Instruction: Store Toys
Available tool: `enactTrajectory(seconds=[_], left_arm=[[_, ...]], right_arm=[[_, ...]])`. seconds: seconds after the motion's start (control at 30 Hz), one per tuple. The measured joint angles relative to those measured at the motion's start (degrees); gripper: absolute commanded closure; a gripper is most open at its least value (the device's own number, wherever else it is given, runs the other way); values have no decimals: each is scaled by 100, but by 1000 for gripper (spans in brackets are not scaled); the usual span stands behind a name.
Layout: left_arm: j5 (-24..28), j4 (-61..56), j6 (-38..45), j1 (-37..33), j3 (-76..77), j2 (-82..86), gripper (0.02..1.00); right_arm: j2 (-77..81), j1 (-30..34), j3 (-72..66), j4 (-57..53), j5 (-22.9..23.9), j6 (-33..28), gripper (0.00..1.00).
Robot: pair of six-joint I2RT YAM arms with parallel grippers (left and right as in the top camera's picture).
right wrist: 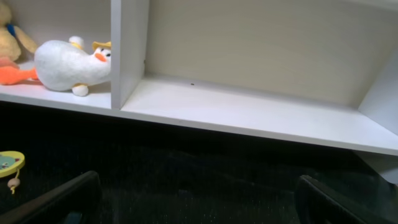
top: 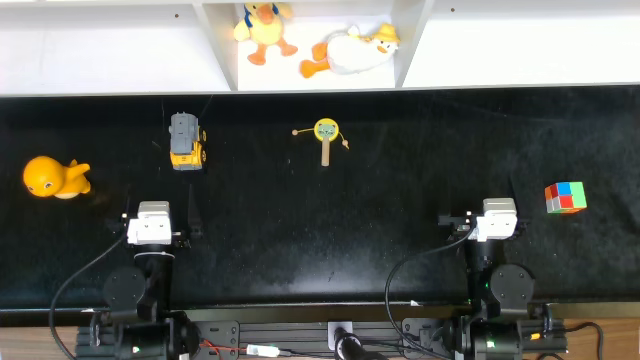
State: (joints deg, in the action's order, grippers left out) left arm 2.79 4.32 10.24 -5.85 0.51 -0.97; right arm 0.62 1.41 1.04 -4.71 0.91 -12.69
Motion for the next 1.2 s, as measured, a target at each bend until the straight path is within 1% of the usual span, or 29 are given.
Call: enactTrajectory(seconds=[0.2,0.33,0.43,0.53,0.57,0.7,0.77,0.8,0.93,1.0,1.1,1.2], left_arm=[[2,0,-26,0,0,0,20],[72,262,-490,0,129,-20,20],[131,892,-739,0,560,-216,20],[107,1687,-883,0,1349,-702,23],[48,2188,-909,0,1838,-1016,23],[-186,3532,-918,-72,3296,-2225,23],[-243,3897,-841,-179,3794,-2778,25],[-254,4118,-752,-275,4144,-3182,25],[-221,4269,-400,-761,4894,-4319,25],[-24,4242,-177,-1217,5130,-4819,25],[562,4197,219,-2140,5228,-5263,23],[1305,4197,684,-3257,5268,-5458,23]], right_arm=[[0,0,0,-2,-2,-2,5],[0,0,0,-2,-2,0,5],[0,0,0,0,-2,0,5],[2,-2,0,0,-2,2,3],[2,0,0,-7,-2,0,5],[-4,0,0,-2,-2,0,5],[-4,0,0,2,-4,-2,5],[-4,-2,0,2,-2,0,5],[-4,0,0,4,-2,-2,5],[-4,0,0,4,0,0,5],[-4,0,0,0,-2,-4,5],[-4,0,0,0,-2,-2,5]])
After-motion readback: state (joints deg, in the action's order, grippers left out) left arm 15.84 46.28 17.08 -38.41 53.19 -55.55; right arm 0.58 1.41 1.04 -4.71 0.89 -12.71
